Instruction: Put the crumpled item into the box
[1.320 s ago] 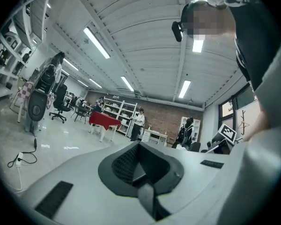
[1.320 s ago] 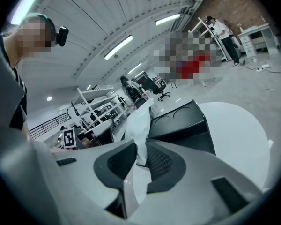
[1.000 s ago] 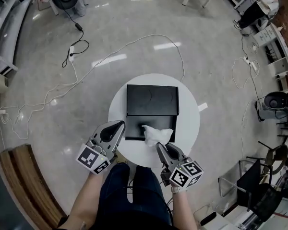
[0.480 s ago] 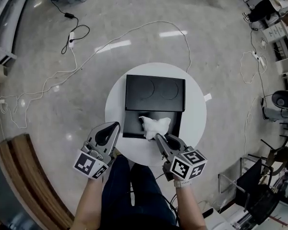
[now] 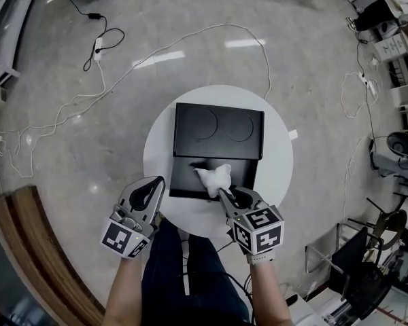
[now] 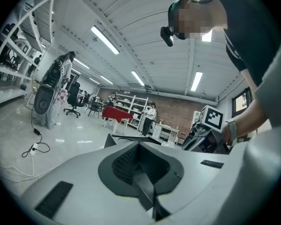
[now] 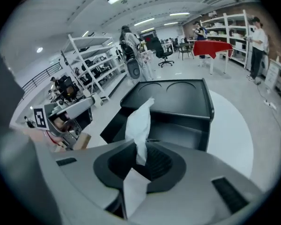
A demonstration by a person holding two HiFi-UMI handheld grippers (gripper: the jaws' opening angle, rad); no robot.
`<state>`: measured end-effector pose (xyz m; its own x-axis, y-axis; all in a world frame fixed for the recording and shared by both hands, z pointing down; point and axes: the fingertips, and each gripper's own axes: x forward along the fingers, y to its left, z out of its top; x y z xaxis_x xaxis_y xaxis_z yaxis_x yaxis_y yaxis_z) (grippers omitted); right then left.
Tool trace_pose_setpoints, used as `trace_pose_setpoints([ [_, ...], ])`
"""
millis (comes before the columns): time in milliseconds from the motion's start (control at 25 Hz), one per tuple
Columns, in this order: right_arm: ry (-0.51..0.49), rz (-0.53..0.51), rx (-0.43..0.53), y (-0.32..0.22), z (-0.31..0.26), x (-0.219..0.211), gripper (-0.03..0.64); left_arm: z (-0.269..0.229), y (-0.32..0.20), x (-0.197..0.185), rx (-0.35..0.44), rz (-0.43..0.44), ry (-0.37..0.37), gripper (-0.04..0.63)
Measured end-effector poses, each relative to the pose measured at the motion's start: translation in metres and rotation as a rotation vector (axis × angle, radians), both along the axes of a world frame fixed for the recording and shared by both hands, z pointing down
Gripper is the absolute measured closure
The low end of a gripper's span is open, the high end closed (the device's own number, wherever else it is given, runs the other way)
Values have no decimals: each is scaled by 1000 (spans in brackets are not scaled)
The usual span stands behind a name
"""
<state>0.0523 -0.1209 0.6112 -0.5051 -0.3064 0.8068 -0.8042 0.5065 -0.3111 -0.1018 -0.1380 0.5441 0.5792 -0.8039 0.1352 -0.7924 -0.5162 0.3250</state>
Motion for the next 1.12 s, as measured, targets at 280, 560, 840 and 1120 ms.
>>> trace_pose_setpoints([
  [280,47,-115,-73,2,13,-8,557,9,0,-6,-10,-22,-7,597],
  [560,86,-170,-119,-1,22,-11,557,11,-4,-9,-13,-44,15,597],
  [840,112,-216,-161,-1,31,-10,555,13,0,-6,-15,-46,18,597],
  [1120,170,-252,-147,-5,40,-9,551,20,3,-7,-23,-54,17,597],
])
